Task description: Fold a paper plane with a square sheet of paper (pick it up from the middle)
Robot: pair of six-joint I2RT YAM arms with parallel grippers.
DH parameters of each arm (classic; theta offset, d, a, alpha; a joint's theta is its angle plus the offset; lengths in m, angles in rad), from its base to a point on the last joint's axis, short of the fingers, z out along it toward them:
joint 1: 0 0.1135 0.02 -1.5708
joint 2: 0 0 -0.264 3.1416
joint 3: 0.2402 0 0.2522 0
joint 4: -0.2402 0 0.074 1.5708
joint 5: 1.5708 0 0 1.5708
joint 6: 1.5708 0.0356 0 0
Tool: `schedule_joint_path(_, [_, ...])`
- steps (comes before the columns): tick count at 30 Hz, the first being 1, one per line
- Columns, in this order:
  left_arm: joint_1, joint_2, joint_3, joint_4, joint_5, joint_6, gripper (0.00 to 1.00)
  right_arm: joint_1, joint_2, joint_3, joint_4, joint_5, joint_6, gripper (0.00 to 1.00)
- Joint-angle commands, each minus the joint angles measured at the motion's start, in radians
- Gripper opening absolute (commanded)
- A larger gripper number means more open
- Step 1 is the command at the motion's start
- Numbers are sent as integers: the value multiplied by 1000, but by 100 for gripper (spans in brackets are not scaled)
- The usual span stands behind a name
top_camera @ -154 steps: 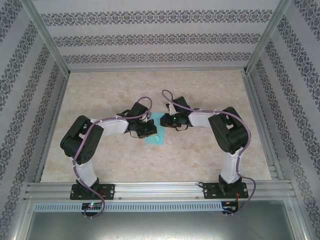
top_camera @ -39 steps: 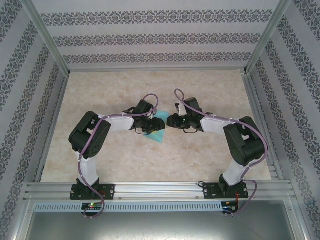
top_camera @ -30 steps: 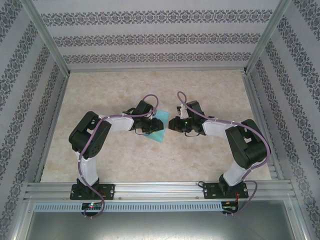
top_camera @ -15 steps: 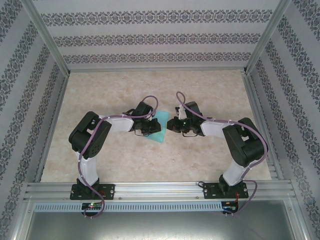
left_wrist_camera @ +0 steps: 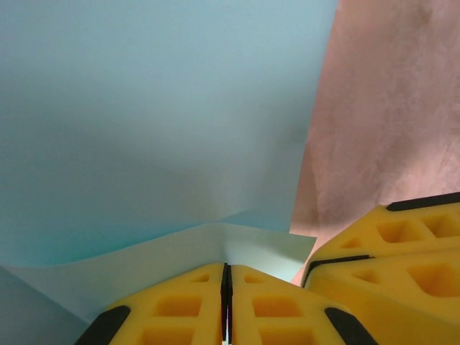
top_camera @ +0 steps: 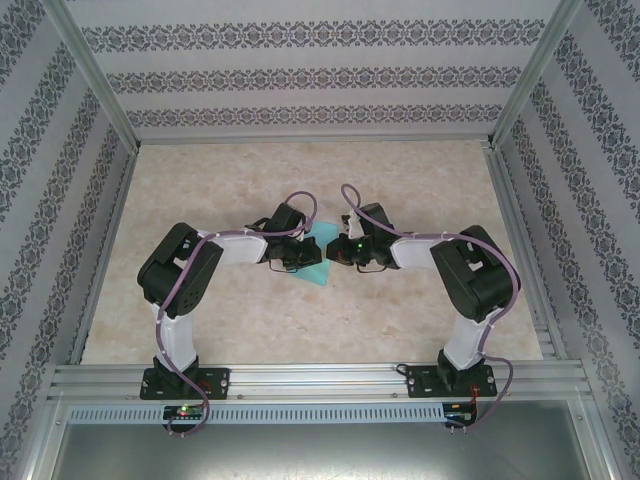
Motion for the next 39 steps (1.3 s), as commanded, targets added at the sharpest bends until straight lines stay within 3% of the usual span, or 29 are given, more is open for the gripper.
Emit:
schedule_joint_path(1, [-12, 1, -10, -40, 18, 29, 13, 7, 31, 41, -39, 24, -36, 6])
schedule_joint_path(9, [-12, -3, -2, -28, 51, 27, 14, 13, 77, 99, -188, 85, -133, 6])
schedule_joint_path(21, [-12, -18, 6, -48, 53, 39, 15, 25, 83, 92, -219, 148, -179, 7])
schedule_joint_path(27, [-14, -9, -2, -60, 22, 52, 15, 23, 7, 76, -207, 161, -175, 17])
schedule_joint_path(39, [-15, -7, -26, -64, -92, 38, 15, 5, -40, 82, -221, 167, -181, 17])
